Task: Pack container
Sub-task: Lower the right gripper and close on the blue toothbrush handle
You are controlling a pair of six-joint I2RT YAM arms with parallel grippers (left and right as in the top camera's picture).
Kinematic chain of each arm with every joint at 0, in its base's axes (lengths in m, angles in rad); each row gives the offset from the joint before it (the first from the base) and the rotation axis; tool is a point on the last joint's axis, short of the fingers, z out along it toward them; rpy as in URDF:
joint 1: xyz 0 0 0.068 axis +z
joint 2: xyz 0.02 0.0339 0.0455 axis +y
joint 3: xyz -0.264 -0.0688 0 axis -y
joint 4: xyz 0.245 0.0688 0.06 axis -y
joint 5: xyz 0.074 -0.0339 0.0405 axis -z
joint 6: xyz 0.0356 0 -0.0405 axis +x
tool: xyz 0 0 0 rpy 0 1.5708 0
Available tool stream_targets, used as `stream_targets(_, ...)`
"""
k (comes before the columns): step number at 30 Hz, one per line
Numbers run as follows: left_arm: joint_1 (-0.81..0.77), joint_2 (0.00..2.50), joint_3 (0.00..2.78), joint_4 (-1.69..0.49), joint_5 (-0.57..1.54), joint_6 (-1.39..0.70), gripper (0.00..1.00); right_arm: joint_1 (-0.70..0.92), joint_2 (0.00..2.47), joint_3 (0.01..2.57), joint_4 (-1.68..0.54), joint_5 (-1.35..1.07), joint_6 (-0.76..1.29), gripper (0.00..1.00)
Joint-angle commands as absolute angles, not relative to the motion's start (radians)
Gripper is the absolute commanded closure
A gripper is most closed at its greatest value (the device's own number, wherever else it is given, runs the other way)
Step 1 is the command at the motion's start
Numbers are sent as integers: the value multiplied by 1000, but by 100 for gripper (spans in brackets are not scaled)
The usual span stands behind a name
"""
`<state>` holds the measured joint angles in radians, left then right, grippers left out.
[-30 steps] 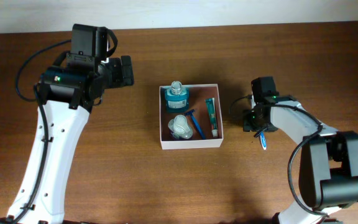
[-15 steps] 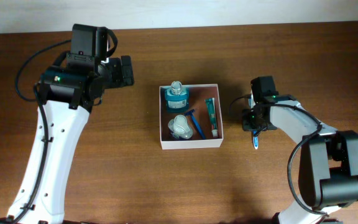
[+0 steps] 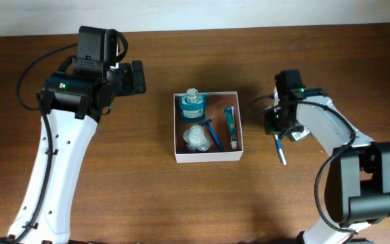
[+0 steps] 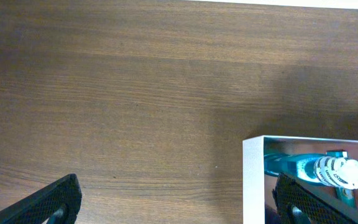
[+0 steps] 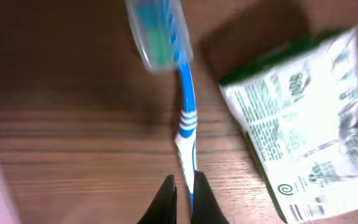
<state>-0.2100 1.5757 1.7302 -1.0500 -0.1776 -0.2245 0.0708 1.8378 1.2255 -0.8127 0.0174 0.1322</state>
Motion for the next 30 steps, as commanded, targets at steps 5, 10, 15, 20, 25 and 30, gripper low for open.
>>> stream_targets(5,-207,1570,1744,-1048,-191,-208,1,123,1777,1355,-903,-5,139,96)
stream_targets(10,-207,1570,1744,-1048,-191,-208,0,123,1781,1322,-910,45,139,91)
stream_targets(15,-207,1571,1744,-1048,-191,-208,1,122,1790,1246,-862,65,139,71)
stream_targets(20,-207,1570,1744,-1048,-191,-208,1,122,1791,1182,-775,65,139,59)
stream_targets(25,-207,1571,1744,-1048,-191,-208,1,122,1792,1165,-730,81,139,57)
stream_targets(30,-207,1570,1744,-1048,-191,-208,1,122,1806,1148,-698,93,139,57)
